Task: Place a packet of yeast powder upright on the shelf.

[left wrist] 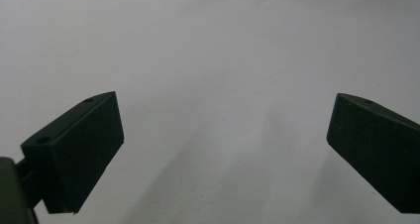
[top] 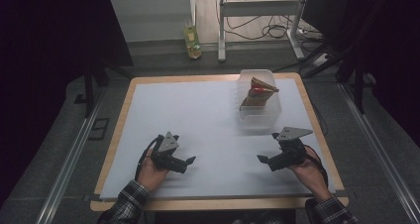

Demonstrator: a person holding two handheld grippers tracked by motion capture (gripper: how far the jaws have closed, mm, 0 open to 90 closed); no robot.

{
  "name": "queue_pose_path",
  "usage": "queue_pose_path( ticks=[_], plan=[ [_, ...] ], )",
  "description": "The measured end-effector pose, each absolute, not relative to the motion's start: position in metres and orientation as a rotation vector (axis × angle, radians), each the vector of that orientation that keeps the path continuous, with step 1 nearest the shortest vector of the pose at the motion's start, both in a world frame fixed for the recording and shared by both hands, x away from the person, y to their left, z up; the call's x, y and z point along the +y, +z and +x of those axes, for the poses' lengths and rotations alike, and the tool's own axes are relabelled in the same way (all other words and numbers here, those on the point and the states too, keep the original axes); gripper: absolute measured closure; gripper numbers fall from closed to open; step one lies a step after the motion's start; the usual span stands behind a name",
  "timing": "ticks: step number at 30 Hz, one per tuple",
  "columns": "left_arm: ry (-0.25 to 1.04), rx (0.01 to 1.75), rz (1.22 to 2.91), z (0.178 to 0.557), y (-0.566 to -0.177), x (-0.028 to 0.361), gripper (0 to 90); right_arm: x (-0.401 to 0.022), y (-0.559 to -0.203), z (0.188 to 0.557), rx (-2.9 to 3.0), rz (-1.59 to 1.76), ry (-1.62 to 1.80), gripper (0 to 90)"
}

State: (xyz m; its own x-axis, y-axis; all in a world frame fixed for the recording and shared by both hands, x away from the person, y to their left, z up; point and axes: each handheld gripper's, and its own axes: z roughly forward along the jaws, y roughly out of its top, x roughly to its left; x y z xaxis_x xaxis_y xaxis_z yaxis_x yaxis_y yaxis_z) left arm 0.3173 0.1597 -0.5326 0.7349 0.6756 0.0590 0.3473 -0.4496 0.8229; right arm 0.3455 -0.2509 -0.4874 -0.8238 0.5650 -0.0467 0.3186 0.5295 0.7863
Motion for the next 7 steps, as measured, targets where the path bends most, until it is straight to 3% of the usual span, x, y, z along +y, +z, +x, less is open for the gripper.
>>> queue_pose_path(
  ticks=[7],
  plan=[
    [0.491,0.767,2.078,0.3168,-0.5318,0.159,1.2,-0.2563,-0.4956,0.3468,2.501,0.778,1.159,0.0]
  ],
)
